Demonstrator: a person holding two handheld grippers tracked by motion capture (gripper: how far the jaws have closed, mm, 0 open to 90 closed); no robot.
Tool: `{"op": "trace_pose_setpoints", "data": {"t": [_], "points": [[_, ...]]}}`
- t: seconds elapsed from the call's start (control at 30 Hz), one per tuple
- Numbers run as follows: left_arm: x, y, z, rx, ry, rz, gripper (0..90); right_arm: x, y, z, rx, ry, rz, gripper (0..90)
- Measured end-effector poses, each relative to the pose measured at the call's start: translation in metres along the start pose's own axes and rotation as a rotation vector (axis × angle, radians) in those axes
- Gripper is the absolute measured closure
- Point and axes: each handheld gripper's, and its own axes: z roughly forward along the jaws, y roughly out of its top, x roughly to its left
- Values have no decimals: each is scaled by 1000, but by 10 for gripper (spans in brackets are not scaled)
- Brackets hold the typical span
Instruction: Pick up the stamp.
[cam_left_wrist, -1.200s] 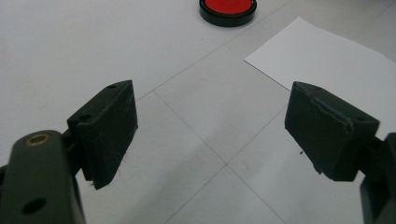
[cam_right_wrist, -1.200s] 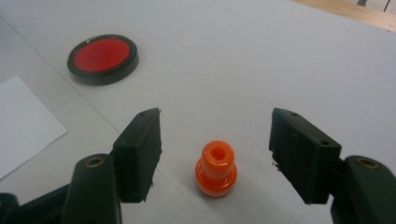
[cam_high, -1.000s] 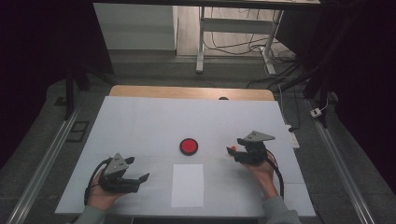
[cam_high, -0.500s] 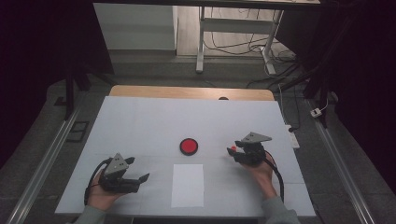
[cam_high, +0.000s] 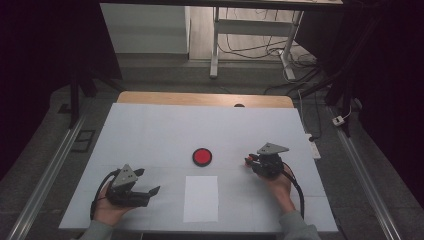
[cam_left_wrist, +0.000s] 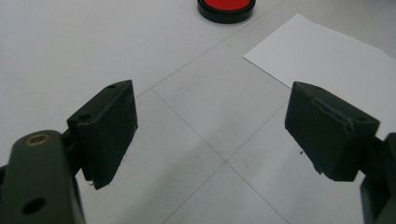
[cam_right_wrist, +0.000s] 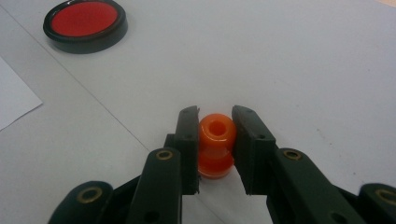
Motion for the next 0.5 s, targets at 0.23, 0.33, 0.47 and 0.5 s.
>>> {"op": "trace_pose_setpoints", "data": {"t": [0.23,0.33,0.47,0.5], "points": [[0,0,1,2,-1,2,175,1,0,0,1,-7,-8,724],[0,0,1,2,-1,2,174,1,1,-1,-2,-11,-14,724],[1,0,1,2,0,2,174,1,2,-3,-24,-10,-11,725],[0,0,1,3,0,2,174,1,2,-3,-24,-10,-11,725]]}}
